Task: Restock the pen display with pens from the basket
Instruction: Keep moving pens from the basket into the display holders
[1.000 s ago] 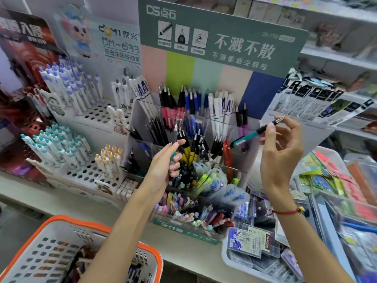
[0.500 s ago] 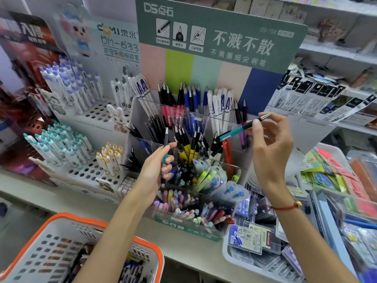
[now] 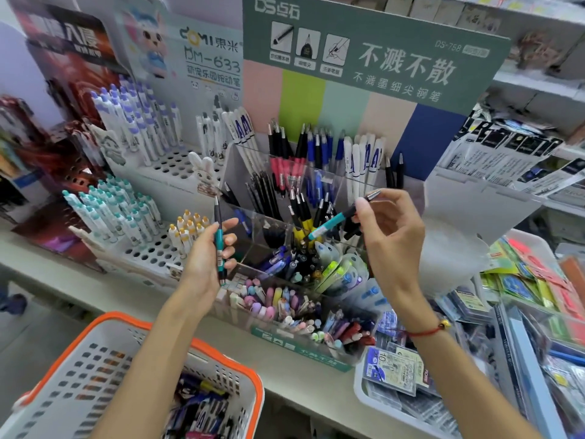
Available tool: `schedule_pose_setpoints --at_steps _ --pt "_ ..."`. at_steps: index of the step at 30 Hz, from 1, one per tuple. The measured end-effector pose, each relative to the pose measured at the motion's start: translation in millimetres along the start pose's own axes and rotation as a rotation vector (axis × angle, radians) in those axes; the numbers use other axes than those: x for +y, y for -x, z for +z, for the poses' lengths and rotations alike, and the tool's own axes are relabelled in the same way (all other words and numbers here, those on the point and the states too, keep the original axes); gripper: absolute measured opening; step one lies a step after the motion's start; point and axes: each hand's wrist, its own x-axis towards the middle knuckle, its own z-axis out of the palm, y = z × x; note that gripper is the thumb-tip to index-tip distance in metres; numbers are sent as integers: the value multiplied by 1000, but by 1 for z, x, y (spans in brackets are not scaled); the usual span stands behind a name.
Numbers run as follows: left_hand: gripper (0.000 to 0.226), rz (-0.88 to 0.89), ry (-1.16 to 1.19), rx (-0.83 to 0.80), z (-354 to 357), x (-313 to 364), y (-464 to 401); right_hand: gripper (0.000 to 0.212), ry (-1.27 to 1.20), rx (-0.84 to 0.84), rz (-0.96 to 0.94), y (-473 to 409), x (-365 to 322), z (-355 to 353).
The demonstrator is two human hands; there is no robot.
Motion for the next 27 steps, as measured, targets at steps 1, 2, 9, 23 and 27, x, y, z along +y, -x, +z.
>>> schedule_pose_setpoints --at_steps 1,2,9,23,27 --pt "34 -5 1 3 -3 0 2 9 -17 -35 15 2 -1 7" --pt "33 -18 -9 2 -5 0 4 10 -34 -81 46 5 -1 13" --pt "29 -199 -285 -196 3 -2 22 11 58 -406 196 19 0 62" --pt "29 -58 -326 -112 31 8 3 13 344 -333 0 -51 -15 33" --pt "24 3 -284 -85 24 10 0 13 401 -193 -55 -79 -16 14"
